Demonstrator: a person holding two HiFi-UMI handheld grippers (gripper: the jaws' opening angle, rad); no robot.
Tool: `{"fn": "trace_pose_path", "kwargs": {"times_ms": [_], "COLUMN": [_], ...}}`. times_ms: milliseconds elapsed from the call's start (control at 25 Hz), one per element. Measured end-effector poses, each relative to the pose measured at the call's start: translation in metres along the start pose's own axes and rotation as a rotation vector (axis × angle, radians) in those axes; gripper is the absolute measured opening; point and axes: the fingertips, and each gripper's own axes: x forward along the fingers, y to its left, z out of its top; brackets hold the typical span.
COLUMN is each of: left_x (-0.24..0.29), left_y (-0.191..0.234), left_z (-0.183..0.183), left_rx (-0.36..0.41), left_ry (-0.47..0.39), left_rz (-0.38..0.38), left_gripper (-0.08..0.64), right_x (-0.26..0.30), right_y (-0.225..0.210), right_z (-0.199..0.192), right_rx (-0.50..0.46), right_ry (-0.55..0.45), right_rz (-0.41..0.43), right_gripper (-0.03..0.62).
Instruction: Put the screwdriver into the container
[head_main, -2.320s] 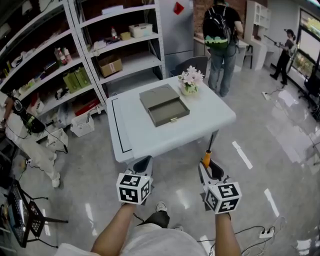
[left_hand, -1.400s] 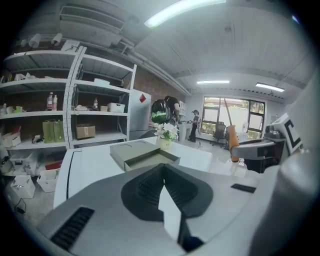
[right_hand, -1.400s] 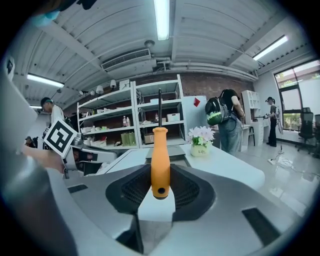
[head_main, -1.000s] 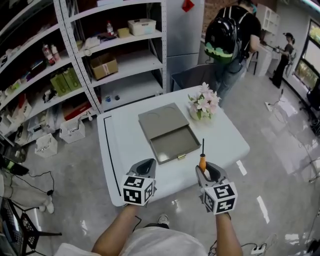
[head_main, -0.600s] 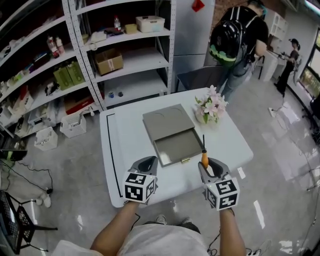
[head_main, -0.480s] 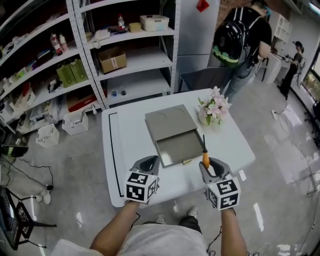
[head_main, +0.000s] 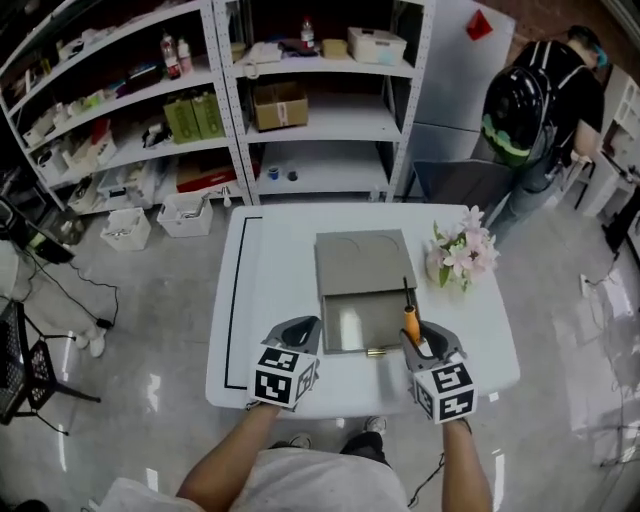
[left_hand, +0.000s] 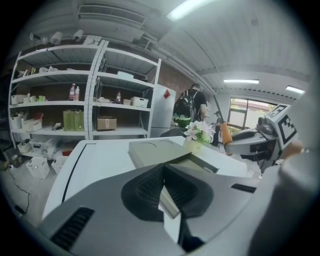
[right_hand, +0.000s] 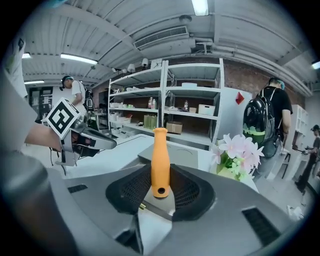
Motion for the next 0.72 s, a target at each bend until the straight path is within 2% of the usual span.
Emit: {"fn": "trace_pose_path", "kwargs": {"times_ms": [200,480,720], "left_x": [0.012,0.024,0.021], "left_y": [0.007,0.011,0.014], "left_z": [0.002,0.002,0.004], "left_rx": [-0.036,-0.098,-0.153], "left_ry": [0.003,-0.017,-0.041], "left_rz": [0.1,0.203,0.272], "left_gripper": [0.005,0.005,0.005], "right_x": [0.029,0.061,0.074], "right_y": [-0.013,-0.028,-0.027], "right_z": [-0.001,-0.011,-0.018], "right_rx": [-0.057,-0.146,-0.281], "right_ry": [0.011,0.044,0.088], "right_rz": [0.118,0.248,0.359], "right_gripper": [0.121,0.121,0.121]}}
